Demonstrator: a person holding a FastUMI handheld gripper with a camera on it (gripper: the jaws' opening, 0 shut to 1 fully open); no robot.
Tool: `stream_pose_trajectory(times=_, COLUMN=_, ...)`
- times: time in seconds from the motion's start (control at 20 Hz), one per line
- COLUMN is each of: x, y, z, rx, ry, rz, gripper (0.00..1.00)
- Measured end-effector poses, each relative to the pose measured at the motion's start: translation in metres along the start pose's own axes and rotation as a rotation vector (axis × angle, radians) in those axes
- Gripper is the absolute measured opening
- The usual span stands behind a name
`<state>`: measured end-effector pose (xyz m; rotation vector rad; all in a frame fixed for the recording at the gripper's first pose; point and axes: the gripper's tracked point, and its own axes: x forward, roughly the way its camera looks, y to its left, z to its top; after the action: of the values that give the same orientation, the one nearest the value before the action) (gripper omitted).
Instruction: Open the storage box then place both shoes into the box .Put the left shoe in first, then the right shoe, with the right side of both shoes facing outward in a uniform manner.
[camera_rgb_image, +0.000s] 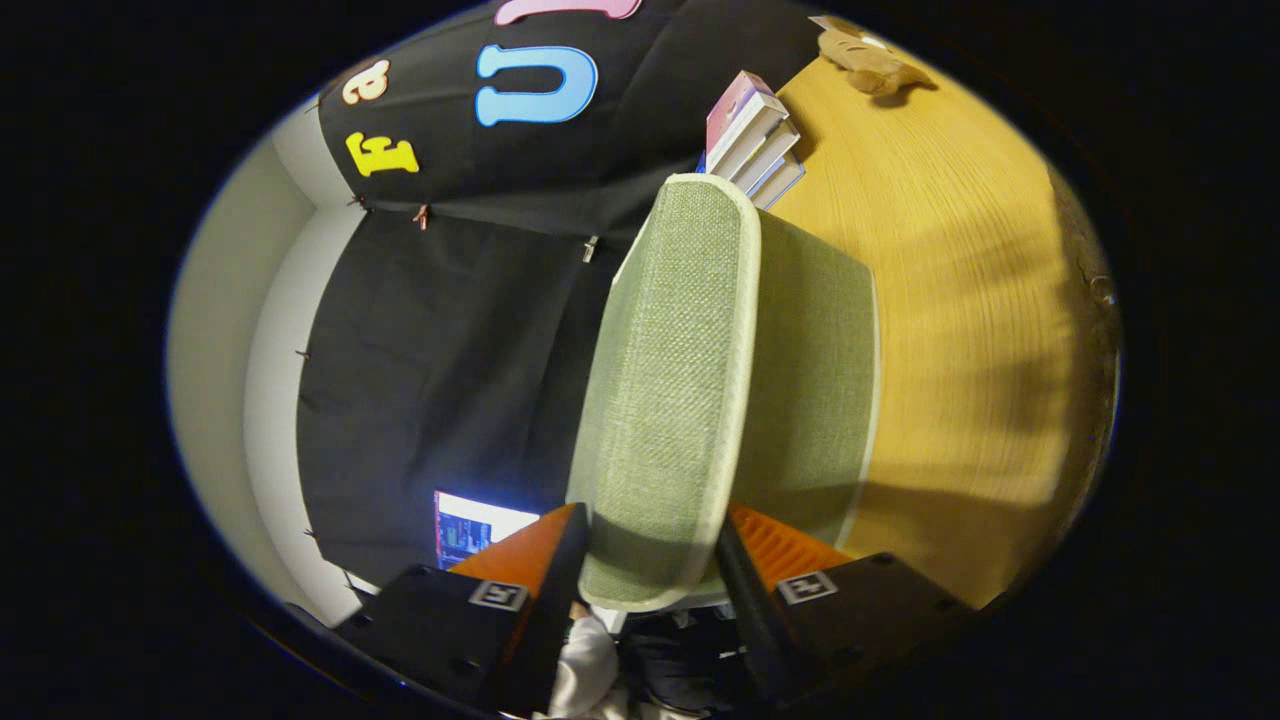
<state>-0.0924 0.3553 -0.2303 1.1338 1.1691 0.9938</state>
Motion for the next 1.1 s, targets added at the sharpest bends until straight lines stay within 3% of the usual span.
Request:
stream_pose_trajectory(times=0.05, x=-0.002, y=0.005, z=-0.002, rx=0.029, ry=0.006, rz=0.012, gripper=0.71)
stream_pose_trajectory(times=0.15, x=-0.009, y=0.006, z=0.002, rx=0.071, ry=-0.009, rz=0.014, gripper=0.65)
stream_pose_trajectory(times=0.25, x=-0.017, y=0.008, z=0.009, rx=0.13, ry=-0.036, rz=0.014, gripper=0.45)
stream_pose_trajectory(times=0.3, x=-0.019, y=0.007, z=0.015, rx=0.148, ry=-0.062, rz=0.004, gripper=0.39)
stream_pose_trajectory(times=0.35, x=-0.021, y=0.006, z=0.019, rx=0.156, ry=-0.079, rz=-0.002, gripper=0.26)
stream_pose_trajectory(times=0.4, x=-0.02, y=0.014, z=0.017, rx=0.169, ry=-0.072, rz=0.018, gripper=0.21)
stream_pose_trajectory(times=0.5, x=-0.016, y=0.024, z=0.011, rx=0.189, ry=-0.032, rz=0.047, gripper=0.2)
stream_pose_trajectory(times=0.55, x=-0.011, y=0.02, z=0.006, rx=0.174, ry=-0.02, rz=0.02, gripper=0.2)
stream_pose_trajectory(times=0.65, x=-0.007, y=0.022, z=0.004, rx=0.115, ry=0.001, rz=0.004, gripper=0.09)
stream_pose_trajectory(times=0.75, x=-0.006, y=0.021, z=0.002, rx=0.085, ry=0.006, rz=-0.026, gripper=0.06)
stream_pose_trajectory(times=0.9, x=-0.006, y=0.031, z=0.0, rx=0.085, ry=0.034, rz=-0.043, gripper=0.05)
stream_pose_trajectory(times=1.1, x=-0.01, y=0.069, z=0.011, rx=-0.03, ry=0.023, rz=-0.055, gripper=0.06)
